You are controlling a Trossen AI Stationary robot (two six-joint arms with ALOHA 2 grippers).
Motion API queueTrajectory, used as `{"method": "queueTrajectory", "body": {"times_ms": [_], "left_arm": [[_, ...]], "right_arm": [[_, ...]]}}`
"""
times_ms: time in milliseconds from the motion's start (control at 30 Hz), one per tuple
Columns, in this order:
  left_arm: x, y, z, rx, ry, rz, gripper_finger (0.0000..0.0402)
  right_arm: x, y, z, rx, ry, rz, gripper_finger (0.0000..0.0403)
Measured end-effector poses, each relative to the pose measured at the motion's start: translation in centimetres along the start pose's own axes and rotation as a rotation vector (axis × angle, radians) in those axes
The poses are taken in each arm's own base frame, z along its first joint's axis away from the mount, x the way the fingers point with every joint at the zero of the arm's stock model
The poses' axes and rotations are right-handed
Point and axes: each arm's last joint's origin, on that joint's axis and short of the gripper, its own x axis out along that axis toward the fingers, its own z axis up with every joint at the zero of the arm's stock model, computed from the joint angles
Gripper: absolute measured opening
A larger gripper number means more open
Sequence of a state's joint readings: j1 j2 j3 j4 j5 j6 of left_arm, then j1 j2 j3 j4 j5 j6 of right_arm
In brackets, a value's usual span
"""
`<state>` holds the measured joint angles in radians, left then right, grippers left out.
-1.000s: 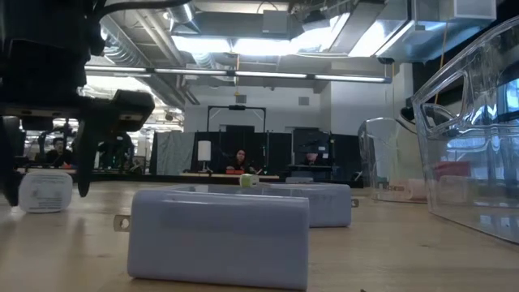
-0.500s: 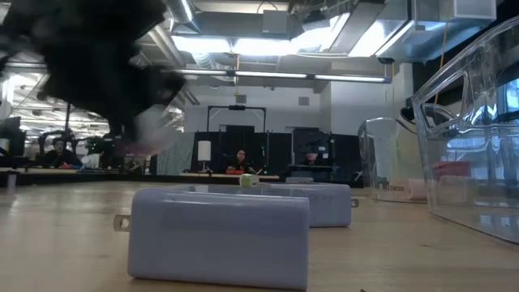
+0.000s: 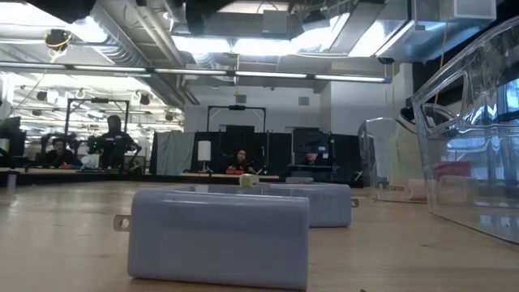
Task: Pick & Place Office items
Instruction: Put the dark blue charger adapter into the top transparent bin
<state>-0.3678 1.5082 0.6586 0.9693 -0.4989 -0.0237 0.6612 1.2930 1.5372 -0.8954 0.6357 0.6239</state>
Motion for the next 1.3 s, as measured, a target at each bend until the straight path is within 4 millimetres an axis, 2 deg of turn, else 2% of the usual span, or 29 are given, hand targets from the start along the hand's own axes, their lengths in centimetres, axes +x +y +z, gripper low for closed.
{"method": "queueTrajectory", "body": {"times_ms": [200, 400, 467, 667, 833, 933, 1167, 1300], "left_arm": [[0.8, 0.0, 2.6, 0.038, -0.151, 0.026, 0.0127], [2.2, -0.8, 6.1, 0.060, -0.247, 0.030, 0.0127], [2.5, -1.0, 7.3, 0.011, -0.283, 0.029, 0.0128], [3.1, -1.4, 9.7, -0.338, -0.355, -0.025, 0.0129], [3.2, -1.5, 10.3, -0.473, -0.368, -0.049, 0.0129], [3.3, -1.4, 10.3, -0.524, -0.364, -0.054, 0.0129], [3.3, -1.4, 10.2, -0.545, -0.358, -0.060, 0.0130], [3.3, -1.4, 10.2, -0.549, -0.359, -0.055, 0.0130]], "right_arm": [[0.6, -0.6, 1.0, -0.062, -0.088, -0.090, 0.0247], [3.0, -0.1, 1.7, -0.145, -0.123, -0.126, 0.0247], [3.8, 0.1, 1.7, -0.252, -0.119, -0.141, 0.0247], [5.6, 0.9, 1.6, -0.713, -0.104, -0.242, 0.0247], [6.8, 1.9, 2.4, -0.840, -0.174, -0.292, 0.0247], [7.5, 2.1, 3.0, -0.829, -0.225, -0.299, 0.0247], [7.7, 2.1, 3.9, -0.786, -0.296, -0.266, 0.0247], [7.9, 2.2, 4.0, -0.788, -0.310, -0.161, 0.0247]]}}
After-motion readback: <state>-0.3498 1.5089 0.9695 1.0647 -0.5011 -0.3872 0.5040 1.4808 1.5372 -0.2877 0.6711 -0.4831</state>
